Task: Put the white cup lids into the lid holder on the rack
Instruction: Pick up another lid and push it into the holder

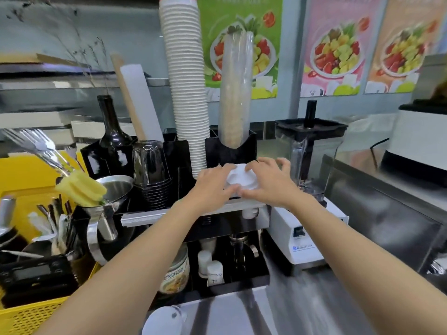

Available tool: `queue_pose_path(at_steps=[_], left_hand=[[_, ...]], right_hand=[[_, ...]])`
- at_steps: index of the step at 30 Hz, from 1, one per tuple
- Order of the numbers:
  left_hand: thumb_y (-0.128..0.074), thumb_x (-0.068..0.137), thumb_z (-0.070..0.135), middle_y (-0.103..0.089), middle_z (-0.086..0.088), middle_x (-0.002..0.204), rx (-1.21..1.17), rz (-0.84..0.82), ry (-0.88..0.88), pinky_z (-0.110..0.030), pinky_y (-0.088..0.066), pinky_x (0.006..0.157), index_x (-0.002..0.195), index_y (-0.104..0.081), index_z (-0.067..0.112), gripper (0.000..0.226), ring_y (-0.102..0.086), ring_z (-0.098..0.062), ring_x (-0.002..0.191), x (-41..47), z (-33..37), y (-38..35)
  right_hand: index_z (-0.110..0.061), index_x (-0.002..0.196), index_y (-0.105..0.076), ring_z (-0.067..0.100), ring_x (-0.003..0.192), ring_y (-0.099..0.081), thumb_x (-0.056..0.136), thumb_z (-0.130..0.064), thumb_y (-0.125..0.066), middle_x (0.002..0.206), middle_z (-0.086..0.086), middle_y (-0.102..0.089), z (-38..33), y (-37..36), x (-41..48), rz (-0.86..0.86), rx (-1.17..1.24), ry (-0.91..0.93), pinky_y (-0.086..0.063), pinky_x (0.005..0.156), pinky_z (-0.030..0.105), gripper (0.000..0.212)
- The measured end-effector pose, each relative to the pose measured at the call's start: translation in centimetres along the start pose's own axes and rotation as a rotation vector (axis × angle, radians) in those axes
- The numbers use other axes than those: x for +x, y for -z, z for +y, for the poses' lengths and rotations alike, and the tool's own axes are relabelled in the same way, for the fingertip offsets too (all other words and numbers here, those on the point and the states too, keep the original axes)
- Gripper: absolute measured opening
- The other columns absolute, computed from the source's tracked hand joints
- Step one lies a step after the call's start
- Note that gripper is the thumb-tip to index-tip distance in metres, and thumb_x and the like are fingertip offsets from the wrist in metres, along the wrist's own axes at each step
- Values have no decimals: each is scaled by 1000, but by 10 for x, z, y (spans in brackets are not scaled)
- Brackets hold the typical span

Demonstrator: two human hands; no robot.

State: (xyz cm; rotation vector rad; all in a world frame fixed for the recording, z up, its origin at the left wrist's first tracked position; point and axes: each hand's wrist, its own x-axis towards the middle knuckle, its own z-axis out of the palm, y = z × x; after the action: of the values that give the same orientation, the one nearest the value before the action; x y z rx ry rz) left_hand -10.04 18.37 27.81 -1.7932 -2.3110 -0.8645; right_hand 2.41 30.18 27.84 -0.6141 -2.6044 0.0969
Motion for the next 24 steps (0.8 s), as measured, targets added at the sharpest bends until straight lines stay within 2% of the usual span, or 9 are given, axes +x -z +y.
queue_pose_path(at_steps=[2, 5, 8, 10, 12, 15, 19, 24], left_hand=[[-50, 92, 34, -59, -8, 114, 4, -47, 36, -38, -27, 102, 136, -36, 18, 48, -44, -28, 118, 7, -2, -5], [-50, 92, 34, -52, -6, 132, 51, -55, 2, -35, -19, 107, 135, -38, 20, 46, -36, -23, 128, 16, -7, -11], [-46, 93, 36, -57, -5, 123, 152, -100, -38, -34, -16, 106, 129, -44, 20, 40, -38, -22, 126, 24, -15, -19], [-41, 95, 35, -59, -4, 120, 203, -129, -54, -37, -13, 106, 123, -51, 22, 32, -30, -21, 132, 25, -20, -22], [-34, 96, 32, -60, 1, 122, 239, -161, -69, -38, -9, 108, 113, -58, 25, 30, -23, -18, 136, 25, -26, -31], [-27, 97, 28, -61, 7, 118, 301, -204, -86, -39, -6, 111, 104, -63, 22, 38, -26, -14, 135, 23, -28, -35], [-22, 96, 28, -62, 7, 113, 418, -223, -125, -41, -6, 113, 100, -65, 18, 45, -29, -15, 131, 22, -26, -34], [-21, 97, 30, -61, 4, 117, 461, -194, -139, -40, -9, 113, 108, -63, 16, 46, -28, -16, 134, 18, -24, -35]], right_hand=[[-22, 115, -46, 19, 133, -28, 74, -64, -53, 122, 4, -55, 5, -6, 9, -20, -2, -16, -5, 110, 48, 59], [-23, 113, -46, 20, 126, -34, 75, -63, -53, 110, 3, -59, 13, -10, 14, -81, 13, -47, -3, 110, 47, 56], [-24, 111, -47, 20, 122, -36, 75, -66, -51, 99, 0, -59, 18, -8, 19, -151, -55, -36, 1, 110, 49, 55], [-24, 110, -52, 19, 130, -29, 78, -66, -45, 104, 1, -61, 17, -5, 22, -229, -126, -33, 6, 110, 53, 53], [-26, 101, -63, 16, 139, -15, 81, -69, -35, 109, -6, -63, 18, -11, 23, -352, -160, -52, 11, 109, 56, 55], [-26, 91, -69, 11, 143, 1, 82, -70, -27, 110, -16, -64, 23, -19, 18, -417, -90, -79, 16, 108, 57, 62], [-24, 89, -69, 7, 143, 6, 83, -70, -23, 109, -17, -64, 27, -24, 15, -414, -64, -71, 19, 107, 55, 66], [-29, 93, -68, 9, 143, 8, 88, -64, -19, 118, -16, -61, 23, -23, 12, -424, -30, -86, 20, 107, 55, 61]])
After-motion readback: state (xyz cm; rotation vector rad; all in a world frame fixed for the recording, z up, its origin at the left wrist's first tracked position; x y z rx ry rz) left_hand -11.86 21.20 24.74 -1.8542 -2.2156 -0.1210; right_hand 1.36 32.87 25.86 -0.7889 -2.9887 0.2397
